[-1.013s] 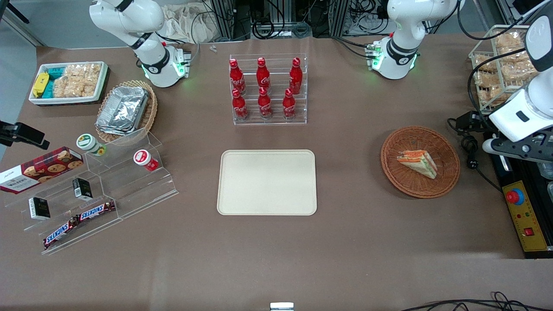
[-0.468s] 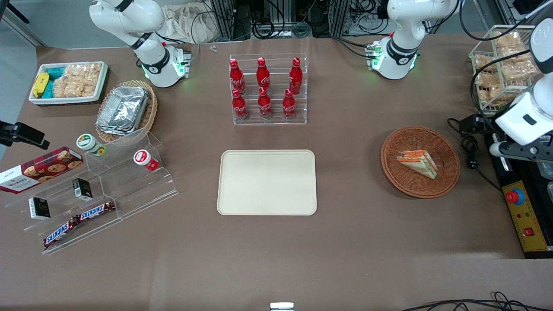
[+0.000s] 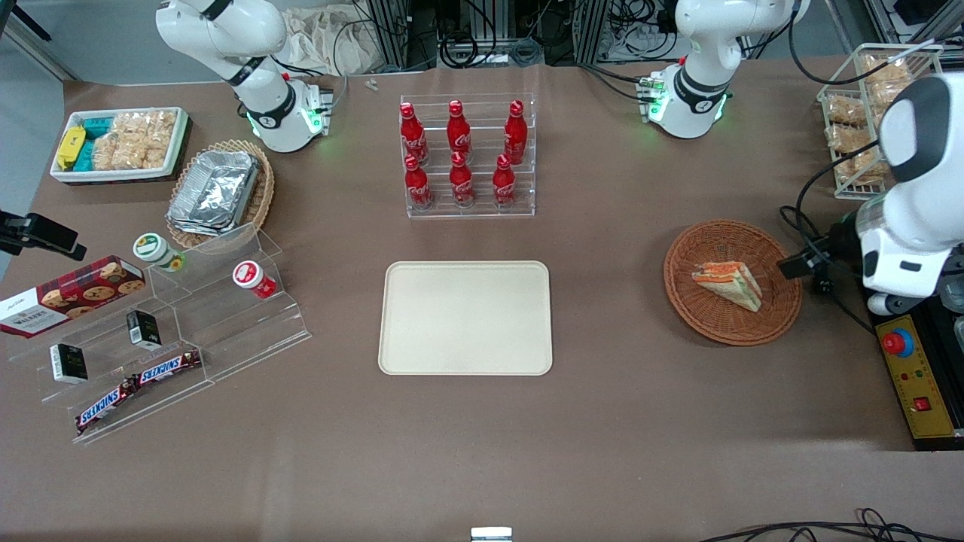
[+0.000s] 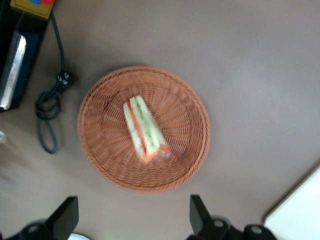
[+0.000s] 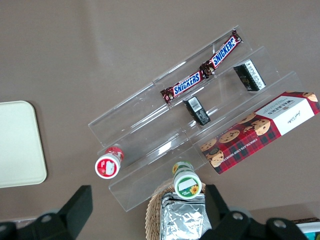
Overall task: Place sandwich from basket to tray
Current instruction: 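Move the left gripper down over the sandwich in the wicker basket, then close the left gripper on the sandwich wedge and lift it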
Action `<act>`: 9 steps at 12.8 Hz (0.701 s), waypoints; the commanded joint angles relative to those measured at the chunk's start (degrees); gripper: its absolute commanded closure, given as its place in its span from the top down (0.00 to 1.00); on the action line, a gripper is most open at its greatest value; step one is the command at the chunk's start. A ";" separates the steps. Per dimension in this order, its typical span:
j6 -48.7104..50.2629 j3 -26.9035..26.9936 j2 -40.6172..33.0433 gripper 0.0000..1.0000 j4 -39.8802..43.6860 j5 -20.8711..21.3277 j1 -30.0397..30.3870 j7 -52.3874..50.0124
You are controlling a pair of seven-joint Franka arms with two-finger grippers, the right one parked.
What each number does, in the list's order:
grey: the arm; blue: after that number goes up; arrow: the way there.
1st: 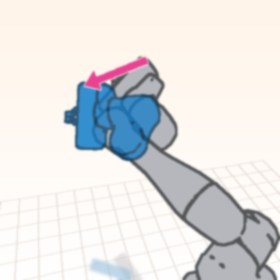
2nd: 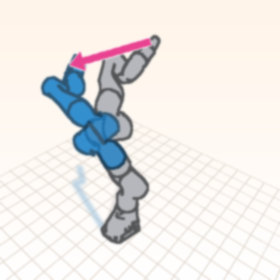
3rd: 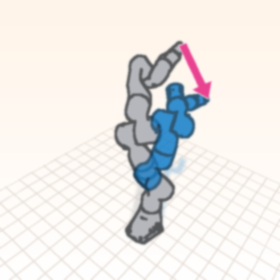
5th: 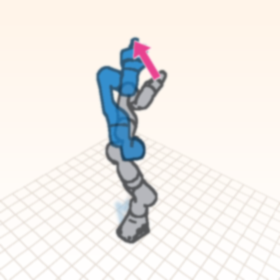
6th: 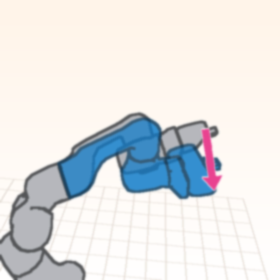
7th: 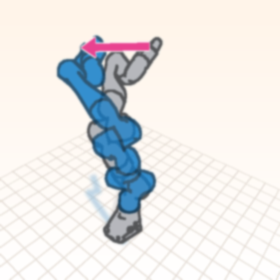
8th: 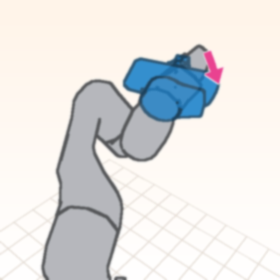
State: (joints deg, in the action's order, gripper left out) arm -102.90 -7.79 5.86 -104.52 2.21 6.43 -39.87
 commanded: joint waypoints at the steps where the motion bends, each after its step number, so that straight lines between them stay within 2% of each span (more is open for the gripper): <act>1: -9.12 -0.12 -2.70 1.00 -10.49 0.24 0.33 -17.88; 4: -17.40 -0.21 -2.26 1.00 -19.37 4.81 0.33 -29.00; 9: -23.92 -0.12 3.27 1.00 -21.69 4.82 1.56 -39.83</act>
State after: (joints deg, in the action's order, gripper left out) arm -124.92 -7.60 7.66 -126.12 5.96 7.52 -75.36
